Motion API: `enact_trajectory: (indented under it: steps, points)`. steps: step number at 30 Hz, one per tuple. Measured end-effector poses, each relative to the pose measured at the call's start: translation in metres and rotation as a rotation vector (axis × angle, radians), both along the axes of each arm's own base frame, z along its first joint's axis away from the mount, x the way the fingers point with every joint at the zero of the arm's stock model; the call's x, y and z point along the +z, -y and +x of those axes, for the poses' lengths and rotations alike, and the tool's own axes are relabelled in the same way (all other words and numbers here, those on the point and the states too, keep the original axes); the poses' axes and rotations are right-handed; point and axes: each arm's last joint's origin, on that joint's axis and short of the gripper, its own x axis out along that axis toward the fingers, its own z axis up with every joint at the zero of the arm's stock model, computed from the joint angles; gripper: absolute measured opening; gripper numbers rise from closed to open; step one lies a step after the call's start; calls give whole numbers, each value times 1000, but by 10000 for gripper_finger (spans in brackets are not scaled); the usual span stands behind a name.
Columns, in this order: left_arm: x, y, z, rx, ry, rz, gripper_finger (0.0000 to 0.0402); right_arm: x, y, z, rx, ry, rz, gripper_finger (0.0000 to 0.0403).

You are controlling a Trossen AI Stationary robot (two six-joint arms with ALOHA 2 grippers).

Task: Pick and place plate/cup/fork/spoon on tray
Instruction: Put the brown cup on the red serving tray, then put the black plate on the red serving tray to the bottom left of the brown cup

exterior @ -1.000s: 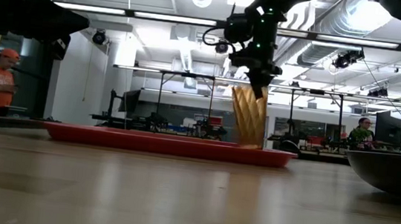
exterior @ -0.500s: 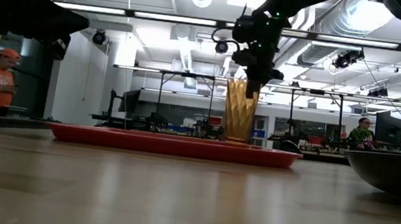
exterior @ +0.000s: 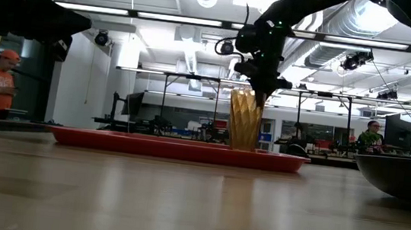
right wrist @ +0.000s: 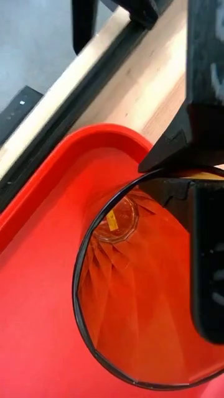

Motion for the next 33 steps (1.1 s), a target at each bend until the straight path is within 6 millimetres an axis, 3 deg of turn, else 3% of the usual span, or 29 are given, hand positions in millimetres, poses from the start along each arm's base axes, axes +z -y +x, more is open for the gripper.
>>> enact_trajectory:
  steps: [16,20,25,29,33]
  points:
    - [0,0,0,0,0,0,3,-2,1,1,-48,2,1,7]
    - [0,0,0,0,0,0,3,-2,2,1,-52,-7,-11,51]
    - [0,0,0,0,0,0,3,2,0,0,-38,-1,-21,134]
    - [0,0,0,0,0,0,3,11,-2,-3,-19,21,-29,190]
    - [0,0,0,0,0,0,3,29,-5,-12,12,56,-65,218]
